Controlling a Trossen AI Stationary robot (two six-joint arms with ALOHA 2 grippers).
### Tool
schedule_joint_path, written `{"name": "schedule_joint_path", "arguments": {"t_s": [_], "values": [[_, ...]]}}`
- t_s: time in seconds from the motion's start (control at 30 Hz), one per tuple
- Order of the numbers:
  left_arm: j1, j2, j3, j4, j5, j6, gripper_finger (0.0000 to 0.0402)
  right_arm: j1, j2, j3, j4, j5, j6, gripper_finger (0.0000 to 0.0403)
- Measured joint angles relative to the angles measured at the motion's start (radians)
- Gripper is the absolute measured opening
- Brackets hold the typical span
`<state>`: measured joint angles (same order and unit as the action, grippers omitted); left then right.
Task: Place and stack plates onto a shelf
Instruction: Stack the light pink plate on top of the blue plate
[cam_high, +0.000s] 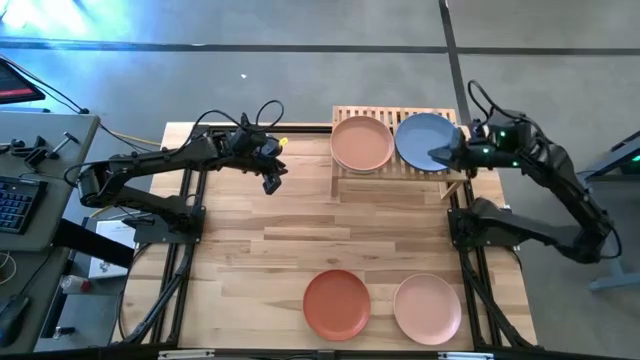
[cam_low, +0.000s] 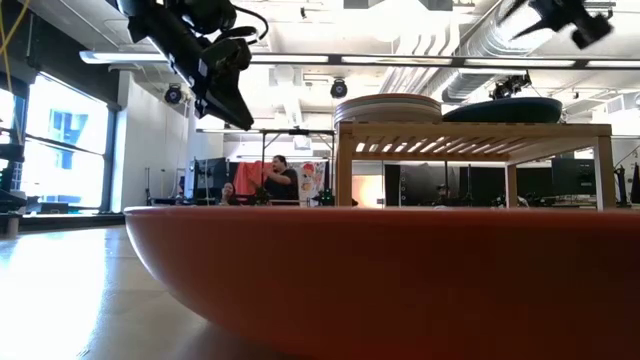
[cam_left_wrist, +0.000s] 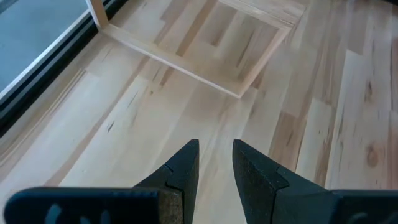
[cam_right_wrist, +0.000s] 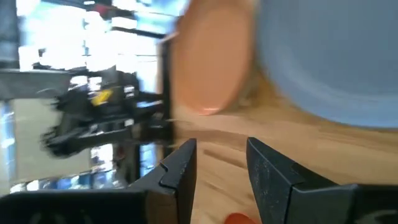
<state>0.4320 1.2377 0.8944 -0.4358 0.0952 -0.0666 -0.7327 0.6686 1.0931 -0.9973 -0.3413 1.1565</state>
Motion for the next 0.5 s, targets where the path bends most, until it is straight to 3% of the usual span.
{"name": "schedule_joint_path", "arguments": {"t_s": [0.33,0.5], "values": [[0.0,0.0,0.0,-0.022,-0.001,0.026,0.0086,0.367,0.135,0.0,0.368,0.203,0.059,0.0119],[0.0,0.0,0.0,-0.025,-0.001,0.053,0.0086,0.511,0.224,0.0,0.465,0.266,0.064,0.0119]]}}
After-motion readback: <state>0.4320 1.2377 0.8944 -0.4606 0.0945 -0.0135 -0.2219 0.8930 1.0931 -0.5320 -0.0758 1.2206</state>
